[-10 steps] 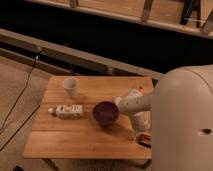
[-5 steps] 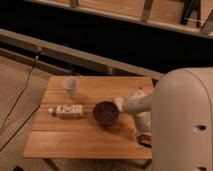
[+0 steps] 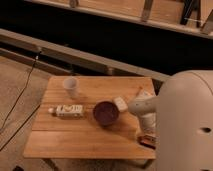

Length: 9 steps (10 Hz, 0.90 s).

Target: Push the eraser across the table

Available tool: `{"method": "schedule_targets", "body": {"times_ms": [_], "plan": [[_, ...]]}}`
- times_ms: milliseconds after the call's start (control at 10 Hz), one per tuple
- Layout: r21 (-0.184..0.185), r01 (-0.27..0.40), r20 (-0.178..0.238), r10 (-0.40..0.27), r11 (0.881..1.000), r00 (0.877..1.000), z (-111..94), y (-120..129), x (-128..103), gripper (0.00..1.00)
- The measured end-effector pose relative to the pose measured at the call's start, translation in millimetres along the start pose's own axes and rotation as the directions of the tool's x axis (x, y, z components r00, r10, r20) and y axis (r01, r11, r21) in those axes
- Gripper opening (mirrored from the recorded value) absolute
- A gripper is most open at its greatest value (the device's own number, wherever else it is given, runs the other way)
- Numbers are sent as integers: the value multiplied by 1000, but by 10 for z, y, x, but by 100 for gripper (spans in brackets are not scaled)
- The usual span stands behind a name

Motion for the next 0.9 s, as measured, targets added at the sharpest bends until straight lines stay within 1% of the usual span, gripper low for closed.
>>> {"method": "schedule_targets", "body": {"times_ms": [500,600,700,800,900], "plan": [[33,-18,-21,19,999,1000,99,-277,35,80],[48,-23,-40,25,999,999,178,-367,102,80],[54,-25,-39,27,998,999,182,-414,90,80],[59,-31,-47,34,998,998,206,-461,103,80],[56,-43,-56,46,998,997,239,-495,109,80]]}}
